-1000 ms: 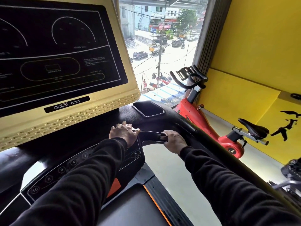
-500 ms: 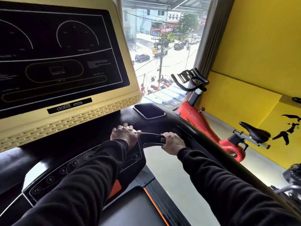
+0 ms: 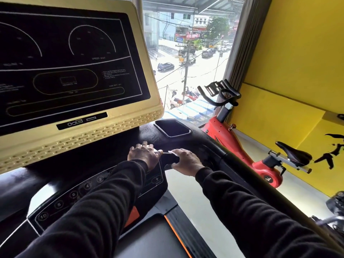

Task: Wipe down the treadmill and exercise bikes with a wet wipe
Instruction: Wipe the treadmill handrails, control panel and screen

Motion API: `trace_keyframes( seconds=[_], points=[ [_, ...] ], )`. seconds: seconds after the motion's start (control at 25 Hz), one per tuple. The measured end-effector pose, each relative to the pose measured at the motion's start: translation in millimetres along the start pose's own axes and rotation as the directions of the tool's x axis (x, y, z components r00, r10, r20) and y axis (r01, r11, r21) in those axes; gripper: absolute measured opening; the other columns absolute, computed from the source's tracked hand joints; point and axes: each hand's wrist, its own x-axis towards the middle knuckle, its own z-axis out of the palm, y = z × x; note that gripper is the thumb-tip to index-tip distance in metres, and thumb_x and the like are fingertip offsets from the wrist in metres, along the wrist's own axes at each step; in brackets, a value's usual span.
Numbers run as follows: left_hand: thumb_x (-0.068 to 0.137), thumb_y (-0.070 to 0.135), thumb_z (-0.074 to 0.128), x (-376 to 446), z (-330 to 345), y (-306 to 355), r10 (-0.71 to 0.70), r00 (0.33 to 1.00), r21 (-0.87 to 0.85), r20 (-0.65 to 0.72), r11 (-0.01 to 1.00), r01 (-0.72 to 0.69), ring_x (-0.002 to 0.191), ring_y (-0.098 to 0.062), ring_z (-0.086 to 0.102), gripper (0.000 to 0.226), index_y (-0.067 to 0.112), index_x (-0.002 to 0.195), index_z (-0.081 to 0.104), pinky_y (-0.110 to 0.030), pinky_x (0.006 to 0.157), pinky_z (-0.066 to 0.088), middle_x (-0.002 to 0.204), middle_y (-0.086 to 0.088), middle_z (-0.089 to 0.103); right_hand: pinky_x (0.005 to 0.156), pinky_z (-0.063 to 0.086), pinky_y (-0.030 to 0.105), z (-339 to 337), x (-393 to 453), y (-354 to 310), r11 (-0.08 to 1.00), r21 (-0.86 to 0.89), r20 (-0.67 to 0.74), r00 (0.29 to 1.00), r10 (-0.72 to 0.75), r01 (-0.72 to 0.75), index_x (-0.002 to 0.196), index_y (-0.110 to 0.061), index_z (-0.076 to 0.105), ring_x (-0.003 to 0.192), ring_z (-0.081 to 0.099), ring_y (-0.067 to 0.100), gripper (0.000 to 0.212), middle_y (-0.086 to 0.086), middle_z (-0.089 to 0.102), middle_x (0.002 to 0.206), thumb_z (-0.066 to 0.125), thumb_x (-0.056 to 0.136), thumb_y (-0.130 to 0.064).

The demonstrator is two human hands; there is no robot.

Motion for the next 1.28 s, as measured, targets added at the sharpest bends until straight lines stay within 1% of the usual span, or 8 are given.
trace_keyframes(
  seconds=[0.12, 0.56, 0.72, 0.84, 1.0, 1.12, 1.2, 1.28],
  points=[
    [0.099, 0.061, 0.021, -0.5, 0.3, -0.4, 0.0, 1.0, -0.009, 0.005, 1.0, 0.0, 0.128, -0.027, 0.047, 0.064, 0.02, 0.139, 0.05, -0.042, 0.102, 0.037, 0.144, -0.007, 0.046, 0.098, 0.045, 0.033, -0.5, 2.4, -2.8, 0.998, -0.065, 0.011, 1.0, 0.014, -0.013, 0.127, -0.023, 0.056, 0.116, 0.054, 0.021, 0.063, 0.0, 0.061, 0.121, 0.069, 0.073, -0.053],
    [0.099, 0.061, 0.02, 0.2, -0.1, -1.2, 0.011, 1.0, 0.006, 0.003, 1.0, -0.011, 0.127, -0.028, 0.048, 0.064, 0.021, 0.138, 0.05, -0.043, 0.101, 0.038, 0.142, -0.007, 0.047, 0.103, 0.04, 0.03, -4.2, 0.1, -25.8, 0.994, -0.004, 0.024, 0.994, -0.106, 0.106, 0.138, -0.022, 0.05, 0.126, 0.05, 0.019, 0.06, 0.0, 0.056, 0.136, 0.061, 0.079, -0.025],
    [0.101, 0.056, 0.02, -2.1, 0.4, -1.5, 0.012, 1.0, -0.01, 0.004, 1.0, -0.012, 0.13, -0.028, 0.045, 0.06, 0.02, 0.141, 0.047, -0.042, 0.103, 0.036, 0.146, -0.007, 0.044, 0.1, 0.041, 0.029, -2.4, -0.1, -37.7, 0.988, 0.045, 0.008, 0.989, -0.145, 0.145, 0.126, -0.03, 0.059, 0.121, 0.053, 0.018, 0.043, -0.002, 0.06, 0.13, 0.054, 0.085, -0.022],
    [0.102, 0.056, 0.018, -2.7, -1.1, -1.3, 0.013, 1.0, -0.001, -0.004, 1.0, -0.013, 0.129, -0.028, 0.046, 0.061, 0.019, 0.14, 0.047, -0.042, 0.102, 0.037, 0.145, -0.008, 0.045, 0.102, 0.042, 0.032, 11.3, -9.3, -32.9, 0.951, 0.15, -0.171, 0.955, -0.244, 0.27, 0.126, -0.026, 0.063, 0.122, 0.053, 0.018, 0.04, -0.002, 0.062, 0.131, 0.049, 0.091, -0.012],
    [0.099, 0.062, 0.02, -2.0, 0.7, -1.3, 0.011, 1.0, 0.006, 0.005, 1.0, -0.011, 0.131, -0.028, 0.045, 0.065, 0.02, 0.142, 0.046, -0.043, 0.103, 0.036, 0.149, -0.007, 0.042, 0.09, 0.052, 0.037, 34.5, -15.1, -19.5, 0.948, 0.015, -0.486, 0.831, -0.27, 0.317, 0.116, -0.012, 0.071, 0.105, 0.062, 0.028, 0.037, 0.009, 0.069, 0.113, 0.055, 0.086, 0.001],
    [0.097, 0.064, 0.023, -1.3, 0.3, -1.7, 0.008, 1.0, -0.001, 0.003, 1.0, -0.008, 0.13, -0.028, 0.045, 0.066, 0.021, 0.139, 0.049, -0.042, 0.102, 0.037, 0.146, -0.007, 0.044, 0.08, 0.048, 0.026, 54.8, -25.7, -22.3, 0.96, 0.152, -0.62, 0.779, -0.091, 0.233, 0.103, -0.009, 0.075, 0.087, 0.059, 0.02, 0.033, 0.005, 0.066, 0.094, 0.059, 0.078, 0.007],
    [0.097, 0.065, 0.023, -1.4, -0.6, -1.8, 0.009, 1.0, -0.003, -0.001, 1.0, -0.009, 0.129, -0.028, 0.046, 0.066, 0.021, 0.137, 0.051, -0.041, 0.102, 0.037, 0.145, -0.007, 0.046, 0.075, 0.048, 0.026, 73.0, -32.2, -22.5, 0.911, 0.405, -0.558, 0.809, 0.182, 0.074, 0.094, -0.014, 0.076, 0.08, 0.062, 0.018, 0.022, 0.002, 0.067, 0.087, 0.064, 0.081, 0.0],
    [0.096, 0.066, 0.024, -1.3, -1.2, -2.0, 0.003, 1.0, -0.006, 0.001, 1.0, -0.003, 0.128, -0.027, 0.046, 0.066, 0.021, 0.136, 0.051, -0.041, 0.102, 0.038, 0.145, -0.006, 0.046, 0.064, 0.054, 0.035, 85.7, -34.1, -22.9, 0.589, 0.797, -0.247, 0.819, 0.518, -0.133, 0.08, -0.014, 0.071, 0.074, 0.068, 0.027, 0.009, 0.005, 0.071, 0.077, 0.062, 0.081, -0.012]
  ],
)
